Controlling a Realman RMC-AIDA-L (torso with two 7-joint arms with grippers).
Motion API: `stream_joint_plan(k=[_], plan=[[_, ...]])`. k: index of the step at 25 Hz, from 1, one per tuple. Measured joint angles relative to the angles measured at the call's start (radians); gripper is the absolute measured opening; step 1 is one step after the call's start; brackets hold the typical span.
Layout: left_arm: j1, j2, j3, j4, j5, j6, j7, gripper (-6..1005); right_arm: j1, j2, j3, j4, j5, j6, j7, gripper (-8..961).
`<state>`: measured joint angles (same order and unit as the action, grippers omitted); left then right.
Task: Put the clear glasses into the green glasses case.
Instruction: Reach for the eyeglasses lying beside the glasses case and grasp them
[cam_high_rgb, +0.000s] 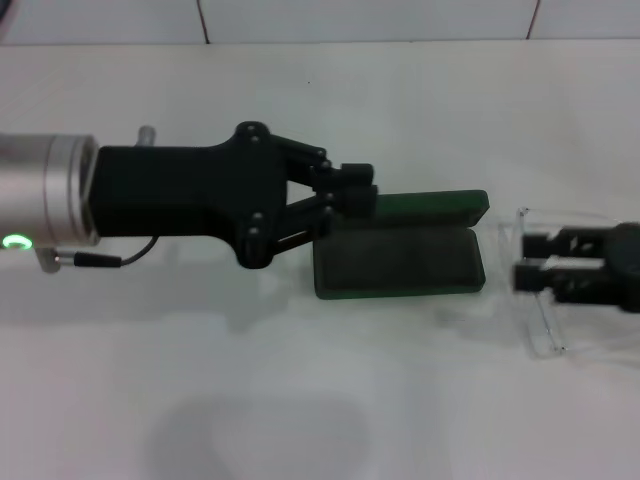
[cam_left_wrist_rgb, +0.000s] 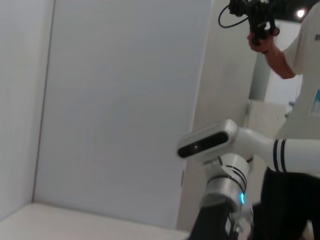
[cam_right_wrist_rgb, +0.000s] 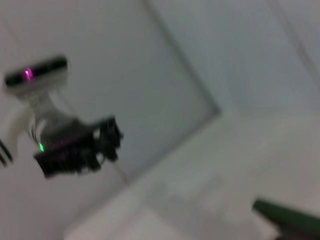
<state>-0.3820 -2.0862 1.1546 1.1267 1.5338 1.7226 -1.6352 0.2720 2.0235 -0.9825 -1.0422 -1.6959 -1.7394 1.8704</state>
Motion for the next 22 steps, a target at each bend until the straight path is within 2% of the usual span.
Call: stream_joint_plan(k=[3,5,8,9,13,15,16,19,22], plan=[[0.003,0.001,-0.046,-0.103,-0.022,0.025,0.066,132,-0.003,-0.007,-0.177,-0.264,-0.135,0.124,0.267,626],[0.008,0.001,-0.092,-0.182,-0.041,0.054,0.100,134,0.037,-0.007,-0.230,-0.398,-0.273,0.146,0.426,626],[0.016,0.001,-0.117,-0.258,-0.072,0.081,0.159,136,0.146,-0.007,-0.272,-0.495,-0.469,0.104,0.645,627],[0.023,0.001,-0.121,-0.272,-0.079,0.083,0.178,137,0.206,-0.006,-0.292,-0.510,-0.550,0.072,0.729,627],[0.042,0.001,-0.130,-0.306,-0.079,0.084,0.250,139,0.347,-0.001,-0.361,-0.507,-0.744,0.031,0.894,624],[0.039,0.002,-0.130,-0.331,-0.078,0.082,0.288,139,0.421,-0.001,-0.393,-0.460,-0.832,0.030,0.953,622],[0.036,0.002,-0.131,-0.344,-0.078,0.081,0.302,139,0.421,-0.001,-0.393,-0.460,-0.832,0.030,0.953,613],[0.025,0.004,-0.131,-0.377,-0.078,0.075,0.347,139,0.476,0.004,-0.401,-0.344,-0.897,0.037,0.965,584],[0.021,0.005,-0.132,-0.390,-0.077,0.073,0.380,139,0.499,0.005,-0.402,-0.271,-0.903,0.045,0.968,555]])
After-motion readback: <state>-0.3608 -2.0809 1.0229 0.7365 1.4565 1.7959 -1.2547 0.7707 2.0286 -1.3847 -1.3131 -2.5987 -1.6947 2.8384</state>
